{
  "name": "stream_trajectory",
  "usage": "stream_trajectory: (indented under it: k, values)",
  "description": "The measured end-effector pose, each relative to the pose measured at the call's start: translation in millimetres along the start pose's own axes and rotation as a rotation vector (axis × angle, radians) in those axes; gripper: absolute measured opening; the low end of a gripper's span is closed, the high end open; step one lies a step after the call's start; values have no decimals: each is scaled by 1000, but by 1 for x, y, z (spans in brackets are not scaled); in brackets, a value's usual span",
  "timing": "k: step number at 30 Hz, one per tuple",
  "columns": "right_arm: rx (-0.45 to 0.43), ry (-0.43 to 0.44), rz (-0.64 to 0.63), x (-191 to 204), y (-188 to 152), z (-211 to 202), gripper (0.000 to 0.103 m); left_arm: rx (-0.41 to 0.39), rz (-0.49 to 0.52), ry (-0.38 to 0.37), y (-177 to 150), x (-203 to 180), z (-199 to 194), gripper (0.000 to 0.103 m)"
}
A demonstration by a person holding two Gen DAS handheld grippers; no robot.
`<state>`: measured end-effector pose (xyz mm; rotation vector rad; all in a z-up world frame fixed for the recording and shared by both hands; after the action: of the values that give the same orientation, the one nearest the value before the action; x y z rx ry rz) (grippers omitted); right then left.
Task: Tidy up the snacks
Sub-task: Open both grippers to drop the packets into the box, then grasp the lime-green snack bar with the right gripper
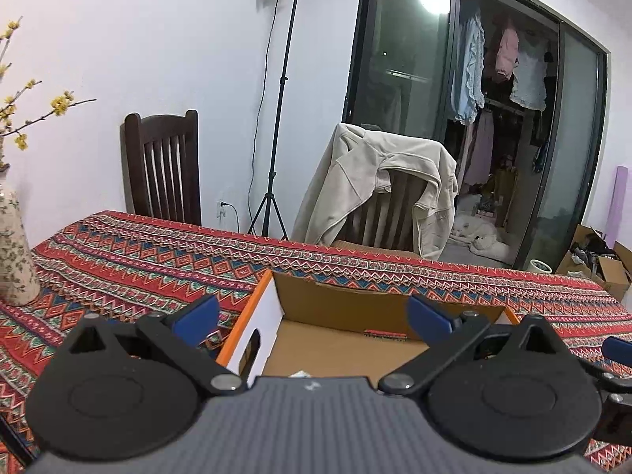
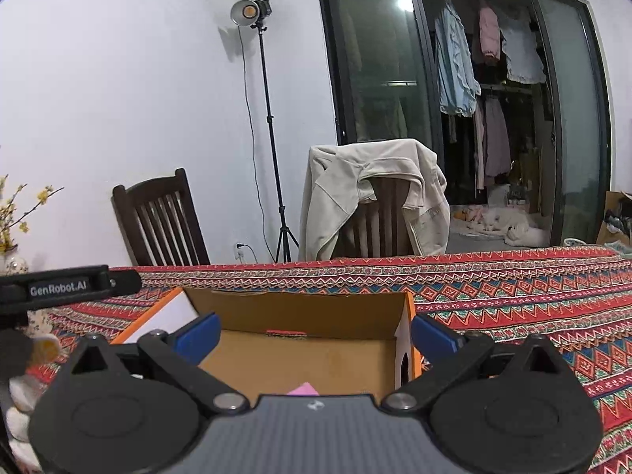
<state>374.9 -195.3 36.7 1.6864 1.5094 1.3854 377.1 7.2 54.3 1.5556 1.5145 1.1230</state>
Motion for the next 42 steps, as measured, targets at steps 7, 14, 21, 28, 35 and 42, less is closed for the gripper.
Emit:
stream_trajectory:
  k: [7,14,21,28,35,42]
  values:
    - [10,-1,-17,-1,-21,-40,103,18,12,-14,-20,6,-36,103]
    - [39,-3,-27,-6,-50,-73,103,19,18,-40,-47,13,-73,103]
    - [72,-4,-25,-9,-84,-100,103,6,24,-63,-80,17,-104,103]
    - [103,3,-10,-10,-114,-120,103,0,13,-98,-120,21,-128,103]
    - [132,9,-16,-9,-140,-134,103,18,9,-104,-156,26,-139,103]
    - [148,10,-20,-8,-158,-141,103,13,9,-91,-171,28,-137,103]
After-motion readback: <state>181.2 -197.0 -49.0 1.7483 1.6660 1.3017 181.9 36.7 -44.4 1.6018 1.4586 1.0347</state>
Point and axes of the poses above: each gripper's, at about its wrist camera, not at the fingertips, and z roughly the way its jaws point, x to its left, y to its top, the point moved 10 cm from there along z, roughly the way its jaws point, and after that the axes turned 15 degrees about z, right-handed, at the moved point
